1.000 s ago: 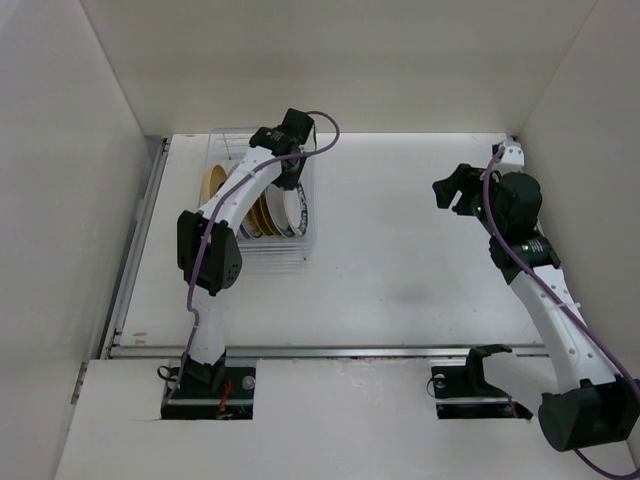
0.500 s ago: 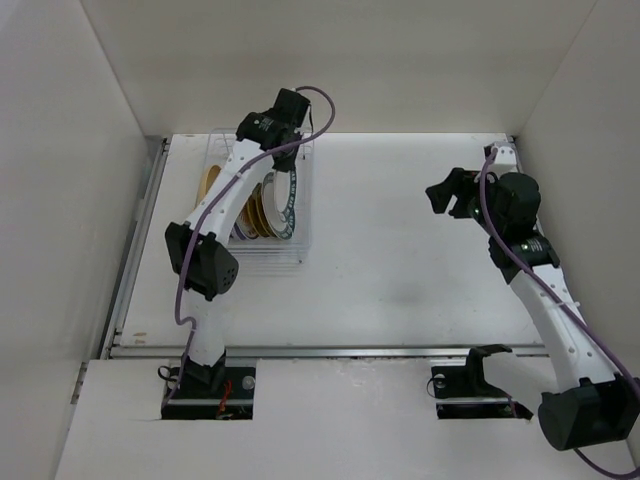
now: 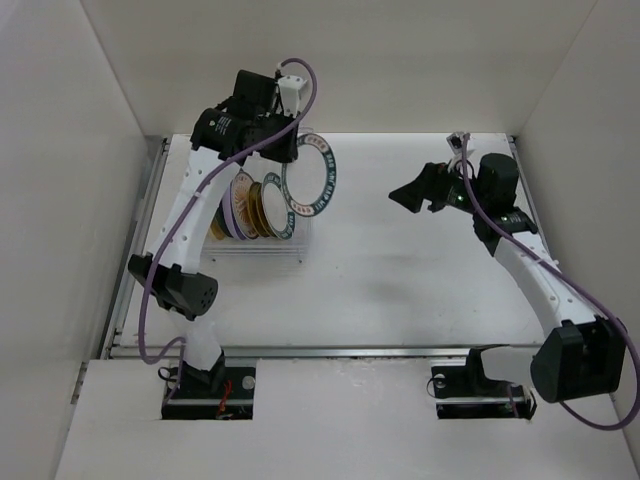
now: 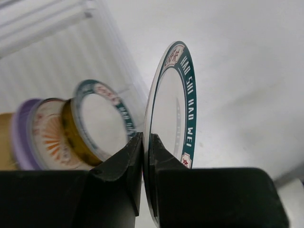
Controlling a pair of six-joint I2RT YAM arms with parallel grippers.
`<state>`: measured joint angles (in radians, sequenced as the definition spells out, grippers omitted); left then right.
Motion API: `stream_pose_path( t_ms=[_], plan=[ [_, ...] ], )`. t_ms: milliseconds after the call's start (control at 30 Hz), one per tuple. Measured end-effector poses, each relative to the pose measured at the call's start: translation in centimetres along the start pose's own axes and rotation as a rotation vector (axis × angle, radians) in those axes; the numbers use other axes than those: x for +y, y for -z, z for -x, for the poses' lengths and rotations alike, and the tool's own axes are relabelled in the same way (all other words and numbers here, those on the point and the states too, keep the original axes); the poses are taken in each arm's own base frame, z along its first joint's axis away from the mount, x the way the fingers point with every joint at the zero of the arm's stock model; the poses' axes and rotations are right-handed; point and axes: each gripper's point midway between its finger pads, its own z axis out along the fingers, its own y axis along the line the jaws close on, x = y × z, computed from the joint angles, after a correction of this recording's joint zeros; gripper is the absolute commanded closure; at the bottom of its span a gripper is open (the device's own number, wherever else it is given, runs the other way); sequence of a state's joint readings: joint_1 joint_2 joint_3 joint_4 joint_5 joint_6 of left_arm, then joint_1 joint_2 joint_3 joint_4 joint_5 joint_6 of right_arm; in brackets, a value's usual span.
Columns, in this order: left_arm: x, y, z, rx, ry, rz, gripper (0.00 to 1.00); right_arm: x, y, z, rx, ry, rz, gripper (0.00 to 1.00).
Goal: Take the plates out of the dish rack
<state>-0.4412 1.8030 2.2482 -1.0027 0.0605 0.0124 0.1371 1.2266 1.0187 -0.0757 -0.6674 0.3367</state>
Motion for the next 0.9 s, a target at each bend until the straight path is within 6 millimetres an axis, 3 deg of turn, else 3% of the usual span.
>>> stream_pose_path(
  t_ms=[133, 300, 500, 600, 667, 733, 867, 900],
  plan=[
    [-4.5, -0.6, -1.7, 0.077, 0.005, -0.272, 1.0, 0.7, -1.3, 0.3, -0.008, -0.028, 0.08, 0.04],
    [-8.2, -2.5, -4.7, 0.212, 0.019, -0.465, 1.0, 1.1, -3.2, -0.9, 0.032, -0.062, 0.147, 0.08],
    [-10.3, -3.1, -6.6, 0.292, 0.039, -0.585, 1.0, 0.7, -5.5, -4.2, 0.118, -0.136, 0.202, 0.35],
    [-10.7, -2.8, -6.6, 0.292, 0.039, -0.613, 1.0, 1.4, -6.7, -6.0, 0.172, -0.164, 0.246, 0.37],
    [-10.7, -2.8, -6.7, 0.295, 0.034, -0.616, 1.0, 2.0, -7.3, -7.0, 0.202, -0.173, 0.28, 0.72],
    [-10.2, -3.1, -6.9, 0.296, 0.017, -0.597, 1.0, 2.9, -7.6, -7.5, 0.224, -0.184, 0.332, 1.0],
    [-8.8, -3.4, -7.0, 0.296, 0.011, -0.558, 1.0, 3.7, -7.6, -8.0, 0.266, -0.221, 0.43, 1.0],
    [-8.6, -3.5, -7.1, 0.299, 0.01, -0.544, 0.89, 3.7, -7.7, -8.0, 0.269, -0.224, 0.437, 1.0]
  ],
)
